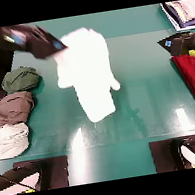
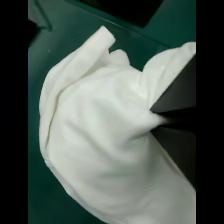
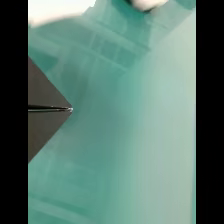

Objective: Fold the shirts.

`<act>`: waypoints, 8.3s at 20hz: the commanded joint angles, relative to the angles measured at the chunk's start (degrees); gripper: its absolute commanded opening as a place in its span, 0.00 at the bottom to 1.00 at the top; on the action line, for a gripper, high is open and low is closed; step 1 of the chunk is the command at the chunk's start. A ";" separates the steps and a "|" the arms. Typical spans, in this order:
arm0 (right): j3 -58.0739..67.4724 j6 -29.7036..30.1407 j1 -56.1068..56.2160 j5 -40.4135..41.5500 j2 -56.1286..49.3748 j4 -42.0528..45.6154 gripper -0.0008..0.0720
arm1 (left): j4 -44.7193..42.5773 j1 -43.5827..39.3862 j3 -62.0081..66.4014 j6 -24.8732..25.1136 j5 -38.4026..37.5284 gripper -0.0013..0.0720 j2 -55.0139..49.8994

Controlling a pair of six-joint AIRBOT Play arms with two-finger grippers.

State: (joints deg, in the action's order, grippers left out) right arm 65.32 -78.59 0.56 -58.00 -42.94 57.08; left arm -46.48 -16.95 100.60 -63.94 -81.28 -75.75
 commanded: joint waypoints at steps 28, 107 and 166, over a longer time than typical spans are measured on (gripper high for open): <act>0.04 0.00 0.52 -8.17 -6.14 0.92 0.04 | 2.93 -2.19 -60.00 -9.51 39.50 0.85 2.69; 17.75 -4.48 -0.20 -19.71 -43.54 11.89 0.03 | -20.44 7.06 -32.26 -12.61 19.85 0.06 -1.68; -22.14 -4.07 -5.60 -15.43 -25.35 0.57 0.78 | -9.27 22.45 -15.32 -2.29 -2.27 0.06 -3.61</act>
State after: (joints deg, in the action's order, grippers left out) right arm 55.90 -83.05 -6.79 -81.71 -70.67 63.70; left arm -55.72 5.50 85.21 -65.21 -85.10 -79.46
